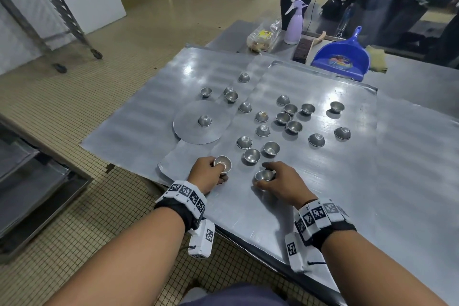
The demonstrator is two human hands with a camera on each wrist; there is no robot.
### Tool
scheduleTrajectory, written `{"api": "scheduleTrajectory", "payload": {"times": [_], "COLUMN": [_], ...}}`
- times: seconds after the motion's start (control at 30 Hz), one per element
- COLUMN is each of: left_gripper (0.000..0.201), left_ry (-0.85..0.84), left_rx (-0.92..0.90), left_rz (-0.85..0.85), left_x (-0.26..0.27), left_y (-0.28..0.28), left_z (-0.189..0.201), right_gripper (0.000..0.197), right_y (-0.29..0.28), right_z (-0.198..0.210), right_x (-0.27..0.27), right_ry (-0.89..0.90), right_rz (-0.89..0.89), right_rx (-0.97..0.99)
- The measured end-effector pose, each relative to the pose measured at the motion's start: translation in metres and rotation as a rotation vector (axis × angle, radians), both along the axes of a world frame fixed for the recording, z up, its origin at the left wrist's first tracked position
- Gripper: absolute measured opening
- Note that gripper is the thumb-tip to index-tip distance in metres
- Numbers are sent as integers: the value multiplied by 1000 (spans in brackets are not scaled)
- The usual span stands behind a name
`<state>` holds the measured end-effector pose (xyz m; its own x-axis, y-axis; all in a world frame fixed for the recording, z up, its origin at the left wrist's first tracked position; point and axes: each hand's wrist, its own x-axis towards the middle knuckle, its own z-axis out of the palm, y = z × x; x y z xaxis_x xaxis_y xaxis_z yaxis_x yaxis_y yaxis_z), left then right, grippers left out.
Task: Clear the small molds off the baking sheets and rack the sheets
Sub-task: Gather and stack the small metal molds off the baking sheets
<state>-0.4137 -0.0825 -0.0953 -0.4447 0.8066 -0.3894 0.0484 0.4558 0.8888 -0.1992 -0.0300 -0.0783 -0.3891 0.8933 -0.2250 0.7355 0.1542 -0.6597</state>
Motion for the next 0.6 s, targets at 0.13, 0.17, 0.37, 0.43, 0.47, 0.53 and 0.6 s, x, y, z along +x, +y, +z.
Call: {"api": "scheduleTrajectory", "payload": {"times": [0.13, 0.17, 0.37, 0.43, 0.47, 0.53, 0.6], "left_gripper": [15, 15, 15, 15, 15, 16, 15], "left_ry": [2, 2, 67, 77, 71, 46, 1], "left_rx": [0, 5, 45, 54, 59, 67, 79], "left_rz": [4, 7, 36, 48, 54, 67, 84], "left_x": [1, 1, 6, 8, 8, 8, 8], "left_y": [-1, -1, -5, -7, -7, -8, -9], "left_z": [2, 2, 5, 6, 7, 10, 12], "right_gripper": [48, 50, 54, 60, 59, 55, 53], "right_y": [3, 5, 14, 12, 12, 11, 10], "right_z": [2, 2, -7, -6, -4, 1, 8], "right_x": [-2, -2, -3, -5, -6, -9, -14], "right_ry": [0, 4, 33, 52, 68, 123, 178], "right_rz": [12, 16, 62, 71, 69, 62, 69], "right_rx": [6, -1, 17, 53, 67, 80, 85]}}
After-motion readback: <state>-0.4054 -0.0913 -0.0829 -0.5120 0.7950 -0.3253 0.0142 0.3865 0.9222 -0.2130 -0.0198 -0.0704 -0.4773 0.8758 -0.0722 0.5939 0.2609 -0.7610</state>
